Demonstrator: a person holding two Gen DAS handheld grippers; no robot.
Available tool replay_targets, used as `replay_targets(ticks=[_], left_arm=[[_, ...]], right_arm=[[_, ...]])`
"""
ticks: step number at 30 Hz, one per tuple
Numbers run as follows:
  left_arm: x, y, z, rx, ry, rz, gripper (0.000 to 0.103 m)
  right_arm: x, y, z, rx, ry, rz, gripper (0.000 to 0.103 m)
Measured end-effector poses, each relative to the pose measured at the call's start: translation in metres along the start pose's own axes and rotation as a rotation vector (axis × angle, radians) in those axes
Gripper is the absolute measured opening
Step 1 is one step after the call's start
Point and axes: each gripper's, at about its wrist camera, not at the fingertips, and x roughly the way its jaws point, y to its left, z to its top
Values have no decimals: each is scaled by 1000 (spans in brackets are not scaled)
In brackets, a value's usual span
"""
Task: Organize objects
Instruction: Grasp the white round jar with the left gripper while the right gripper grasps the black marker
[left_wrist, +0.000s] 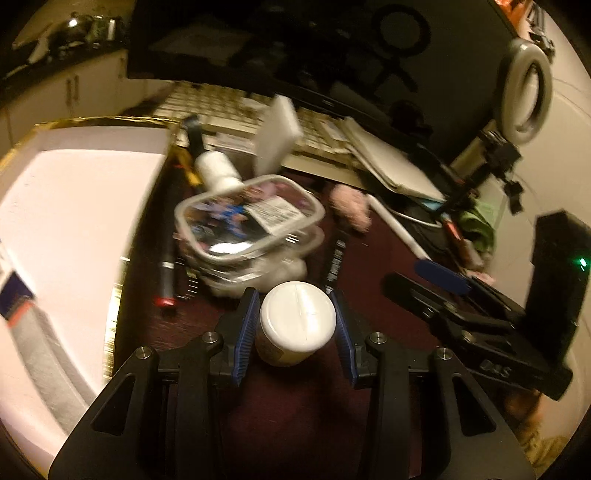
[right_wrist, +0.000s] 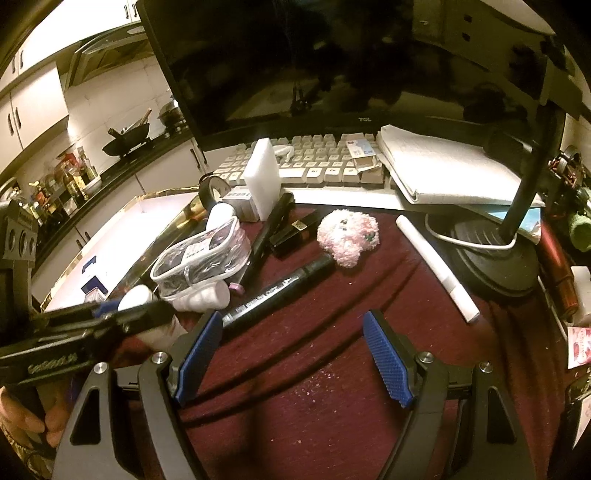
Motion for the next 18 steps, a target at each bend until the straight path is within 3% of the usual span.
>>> replay_targets(ticks=[5, 9, 15, 18], left_arm=[[10, -22, -7, 12, 53, -140, 39], [11, -29, -10, 29, 63, -170, 38], [-10, 0, -6, -31, -11, -59, 35], [-16, 8, -5, -42, -33, -46, 35]], right_arm=[[-1, -4, 3, 10, -8, -22, 79], [1, -10, 8, 28, 2, -35, 79], [11, -5, 14, 6, 31, -34, 76], [26, 6, 17, -36, 67, -38, 53]])
